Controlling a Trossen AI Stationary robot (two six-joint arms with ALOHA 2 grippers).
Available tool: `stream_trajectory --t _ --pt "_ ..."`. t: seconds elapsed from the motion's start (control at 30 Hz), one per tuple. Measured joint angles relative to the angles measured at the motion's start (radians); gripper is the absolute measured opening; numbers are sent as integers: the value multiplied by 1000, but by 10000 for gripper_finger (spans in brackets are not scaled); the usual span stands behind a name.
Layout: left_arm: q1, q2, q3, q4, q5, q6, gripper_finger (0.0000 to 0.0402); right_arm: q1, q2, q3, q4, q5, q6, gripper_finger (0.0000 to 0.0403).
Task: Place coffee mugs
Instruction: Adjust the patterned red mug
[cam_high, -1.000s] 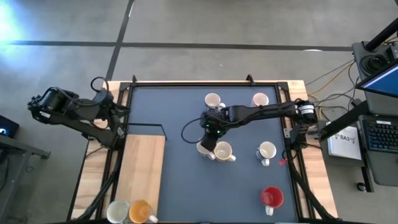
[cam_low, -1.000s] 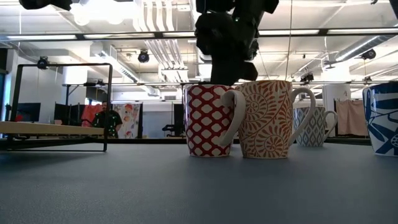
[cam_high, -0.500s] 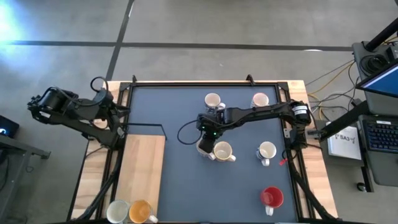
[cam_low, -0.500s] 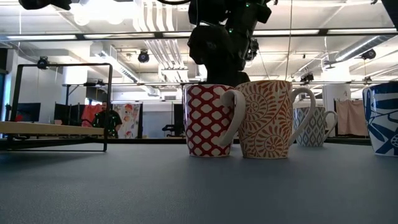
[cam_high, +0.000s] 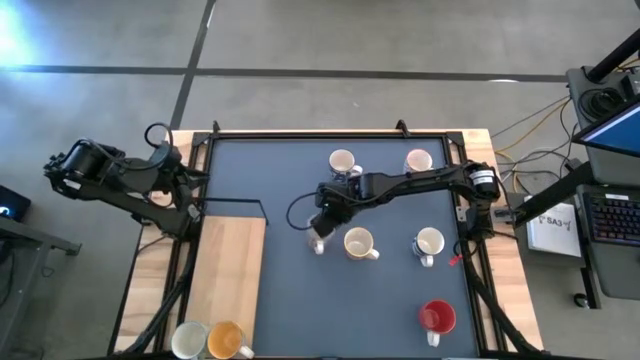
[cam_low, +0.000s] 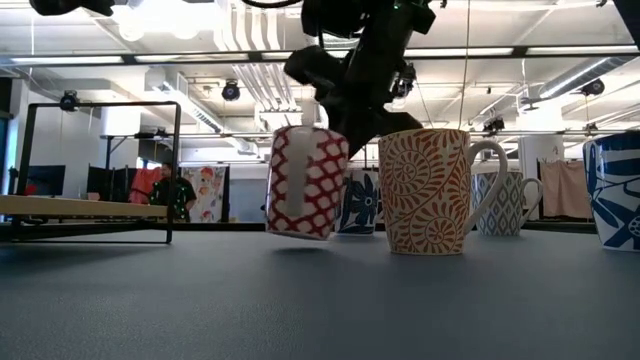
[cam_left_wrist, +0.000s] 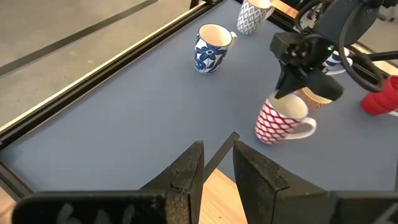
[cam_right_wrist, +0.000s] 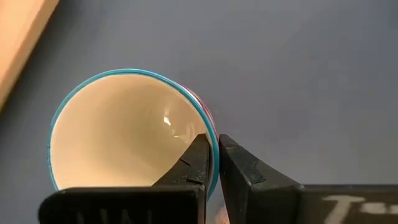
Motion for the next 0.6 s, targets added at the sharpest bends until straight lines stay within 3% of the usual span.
stream_trajectory --t 0.27,0.6 --pt "0 1 0 0 -1 23 68 2 6 0 44 170 259 13" --pt "0 0 0 0 -2 57 68 1 35 1 78 184 243 13"
